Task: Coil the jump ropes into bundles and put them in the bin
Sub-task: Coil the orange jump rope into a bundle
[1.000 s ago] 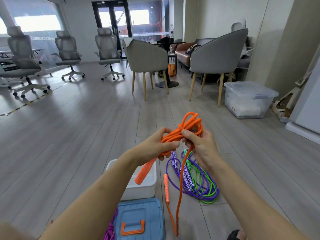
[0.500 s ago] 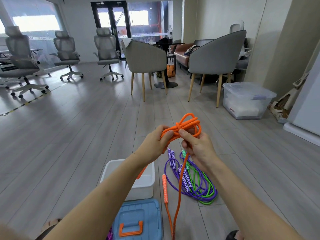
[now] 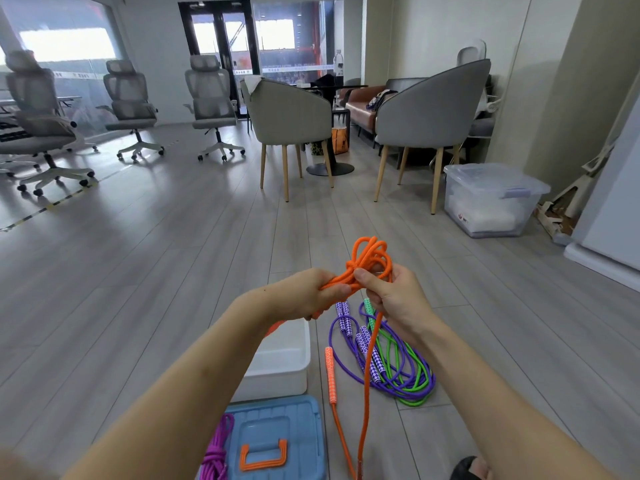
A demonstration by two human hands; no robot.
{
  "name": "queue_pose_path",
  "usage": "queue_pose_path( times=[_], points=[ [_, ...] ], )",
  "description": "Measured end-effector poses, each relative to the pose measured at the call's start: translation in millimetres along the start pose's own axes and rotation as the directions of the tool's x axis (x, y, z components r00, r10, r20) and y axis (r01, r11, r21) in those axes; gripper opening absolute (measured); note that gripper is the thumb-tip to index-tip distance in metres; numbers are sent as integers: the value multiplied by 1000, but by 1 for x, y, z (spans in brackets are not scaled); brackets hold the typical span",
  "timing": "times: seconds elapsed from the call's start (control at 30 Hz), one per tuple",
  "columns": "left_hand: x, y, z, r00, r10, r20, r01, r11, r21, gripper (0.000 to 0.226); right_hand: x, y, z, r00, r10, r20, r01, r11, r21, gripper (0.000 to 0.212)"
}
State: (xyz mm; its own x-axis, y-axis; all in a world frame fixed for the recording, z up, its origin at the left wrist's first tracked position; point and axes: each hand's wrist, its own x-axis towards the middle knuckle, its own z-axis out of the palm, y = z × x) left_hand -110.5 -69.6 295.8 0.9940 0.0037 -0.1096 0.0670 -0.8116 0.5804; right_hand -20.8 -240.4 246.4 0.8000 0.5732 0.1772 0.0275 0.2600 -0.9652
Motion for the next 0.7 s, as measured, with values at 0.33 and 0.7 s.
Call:
queue_pose_path(
  times=[0.33, 0.7],
  points=[
    [1, 0, 8, 998, -8, -59, 14, 995, 98, 24, -1, -1, 3, 999, 28, -19, -28, 1000, 8, 16],
    [-3, 9, 6, 983, -64, -172, -4, 928, -372, 28, 1, -8, 3, 997, 74, 27, -74, 997, 9, 24]
  ],
)
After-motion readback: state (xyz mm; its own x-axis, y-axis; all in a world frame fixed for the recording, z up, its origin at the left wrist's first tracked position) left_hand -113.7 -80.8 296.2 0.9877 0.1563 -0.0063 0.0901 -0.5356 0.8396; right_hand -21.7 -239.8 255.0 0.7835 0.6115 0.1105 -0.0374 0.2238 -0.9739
